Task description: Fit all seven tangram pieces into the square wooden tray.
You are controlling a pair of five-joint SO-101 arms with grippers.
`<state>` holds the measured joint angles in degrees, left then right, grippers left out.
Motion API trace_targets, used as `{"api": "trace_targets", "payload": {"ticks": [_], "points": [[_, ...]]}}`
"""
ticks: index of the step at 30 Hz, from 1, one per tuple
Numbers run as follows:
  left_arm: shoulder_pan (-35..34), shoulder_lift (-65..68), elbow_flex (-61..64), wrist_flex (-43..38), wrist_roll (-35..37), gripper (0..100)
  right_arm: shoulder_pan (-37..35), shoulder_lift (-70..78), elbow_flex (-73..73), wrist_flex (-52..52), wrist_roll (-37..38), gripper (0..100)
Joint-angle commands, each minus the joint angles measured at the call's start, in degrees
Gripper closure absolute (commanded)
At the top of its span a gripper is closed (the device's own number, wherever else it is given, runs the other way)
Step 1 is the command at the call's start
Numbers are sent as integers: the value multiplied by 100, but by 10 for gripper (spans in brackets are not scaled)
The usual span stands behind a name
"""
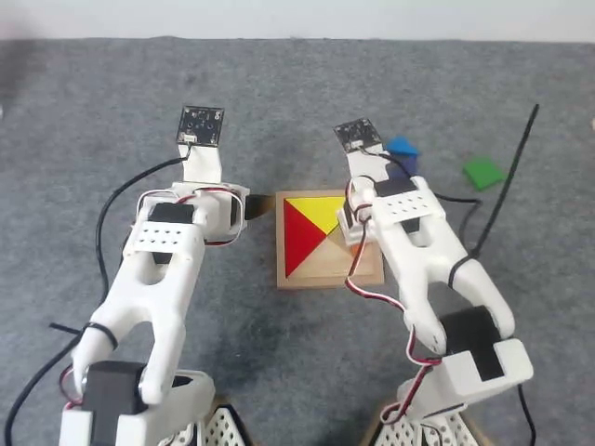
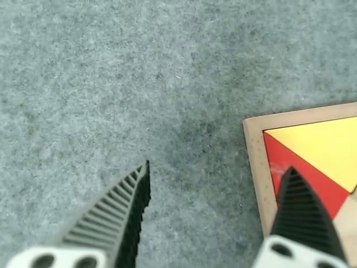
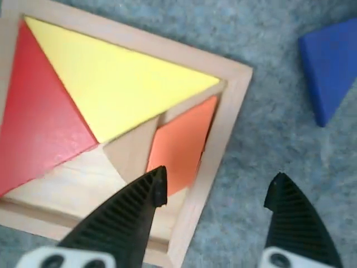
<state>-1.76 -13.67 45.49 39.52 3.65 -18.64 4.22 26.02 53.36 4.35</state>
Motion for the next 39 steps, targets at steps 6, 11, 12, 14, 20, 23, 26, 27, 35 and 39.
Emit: {"api": "trace_targets", "payload": {"ticks": [6, 11, 12, 14, 20, 23, 26, 27, 35, 39], "points": [[-9, -35, -31, -97, 9, 652, 92, 620, -202, -48, 62, 699], [-9, -35, -31, -97, 9, 652, 110, 998, -826, 13, 62, 699], [-9, -35, -31, -97, 9, 652, 110, 1095, -967, 75, 62, 699], [-9, -35, -31, -97, 9, 652, 110, 1305, -1266, 224, 62, 699], [-9, -35, -31, -97, 9, 652, 198, 1490, -1556, 321, 62, 699], [-9, -35, -31, -97, 9, 652, 198, 1429, -1565, 242, 62, 699], [-9, -35, -31, -97, 9, 652, 198, 1156, -1556, 259, 62, 699], [-9, -35, -31, -97, 9, 652, 198, 1042, -1547, 277, 53, 699], [9, -35, -31, -97, 9, 652, 444, -92, -1415, 391, 88, 699], [18, -35, -22, -97, 9, 652, 1007, -312, -1741, 769, 167, 699]]}}
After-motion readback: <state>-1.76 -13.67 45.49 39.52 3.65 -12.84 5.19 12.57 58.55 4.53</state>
